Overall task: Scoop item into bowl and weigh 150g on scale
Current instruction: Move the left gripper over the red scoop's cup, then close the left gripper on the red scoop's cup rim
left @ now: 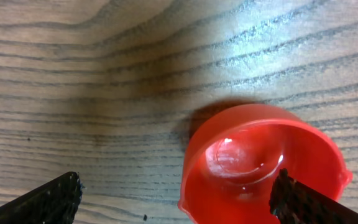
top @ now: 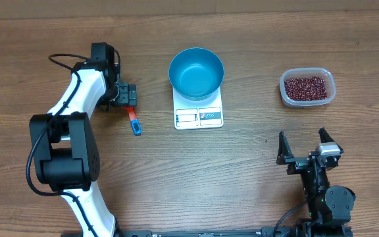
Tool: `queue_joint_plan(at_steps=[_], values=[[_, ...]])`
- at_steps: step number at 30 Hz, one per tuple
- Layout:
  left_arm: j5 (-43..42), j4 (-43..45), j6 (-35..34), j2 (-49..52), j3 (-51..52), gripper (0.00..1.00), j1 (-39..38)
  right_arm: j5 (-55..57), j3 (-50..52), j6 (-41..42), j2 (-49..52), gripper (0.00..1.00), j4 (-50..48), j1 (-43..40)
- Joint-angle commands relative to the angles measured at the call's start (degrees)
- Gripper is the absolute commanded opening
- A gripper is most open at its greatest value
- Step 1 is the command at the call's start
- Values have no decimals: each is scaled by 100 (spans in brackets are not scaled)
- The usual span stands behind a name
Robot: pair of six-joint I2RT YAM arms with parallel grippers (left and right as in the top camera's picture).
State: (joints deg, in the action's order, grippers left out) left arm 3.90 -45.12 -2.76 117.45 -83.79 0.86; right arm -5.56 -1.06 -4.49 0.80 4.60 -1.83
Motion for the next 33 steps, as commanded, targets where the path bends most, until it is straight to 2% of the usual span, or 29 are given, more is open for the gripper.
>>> queue_joint_plan(at_steps=[1, 33], values=[[81, 22, 111, 63, -101, 100, 35, 39, 59, 20, -63, 100, -17, 26], [57, 256, 109, 101, -31, 100, 28, 39, 59, 20, -63, 100, -17, 26]])
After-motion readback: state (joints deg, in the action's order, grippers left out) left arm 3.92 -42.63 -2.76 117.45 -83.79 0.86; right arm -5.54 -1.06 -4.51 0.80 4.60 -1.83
